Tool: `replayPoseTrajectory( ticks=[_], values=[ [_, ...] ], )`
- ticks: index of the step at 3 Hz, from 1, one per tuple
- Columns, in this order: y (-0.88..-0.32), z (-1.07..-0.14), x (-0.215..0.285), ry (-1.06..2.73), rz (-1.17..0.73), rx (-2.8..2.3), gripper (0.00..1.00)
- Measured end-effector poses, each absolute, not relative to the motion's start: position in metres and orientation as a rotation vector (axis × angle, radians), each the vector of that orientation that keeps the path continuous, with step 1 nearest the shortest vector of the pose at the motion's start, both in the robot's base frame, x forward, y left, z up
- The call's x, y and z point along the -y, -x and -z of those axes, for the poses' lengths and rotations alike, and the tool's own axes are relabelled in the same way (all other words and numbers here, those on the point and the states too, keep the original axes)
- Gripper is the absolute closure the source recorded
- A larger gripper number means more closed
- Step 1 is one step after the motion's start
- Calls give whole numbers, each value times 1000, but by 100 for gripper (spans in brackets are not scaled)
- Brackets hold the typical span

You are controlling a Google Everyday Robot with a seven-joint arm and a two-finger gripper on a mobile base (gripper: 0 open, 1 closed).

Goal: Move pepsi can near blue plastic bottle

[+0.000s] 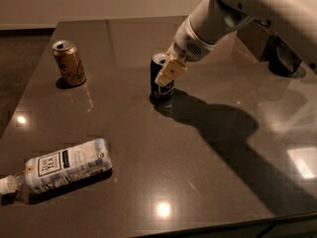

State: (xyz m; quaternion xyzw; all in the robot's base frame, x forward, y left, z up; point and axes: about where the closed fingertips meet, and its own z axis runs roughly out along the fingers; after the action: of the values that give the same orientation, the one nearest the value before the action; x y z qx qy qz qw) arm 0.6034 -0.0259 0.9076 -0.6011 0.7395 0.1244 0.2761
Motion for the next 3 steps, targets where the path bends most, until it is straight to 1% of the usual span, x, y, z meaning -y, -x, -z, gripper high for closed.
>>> replayPoseTrajectory(
  ticks=[1,3],
  values=[
    [-579,-911,-4,1697,-434,-1915,99],
    [-535,-916,-50,1861,-558,-1782,100]
  ],
)
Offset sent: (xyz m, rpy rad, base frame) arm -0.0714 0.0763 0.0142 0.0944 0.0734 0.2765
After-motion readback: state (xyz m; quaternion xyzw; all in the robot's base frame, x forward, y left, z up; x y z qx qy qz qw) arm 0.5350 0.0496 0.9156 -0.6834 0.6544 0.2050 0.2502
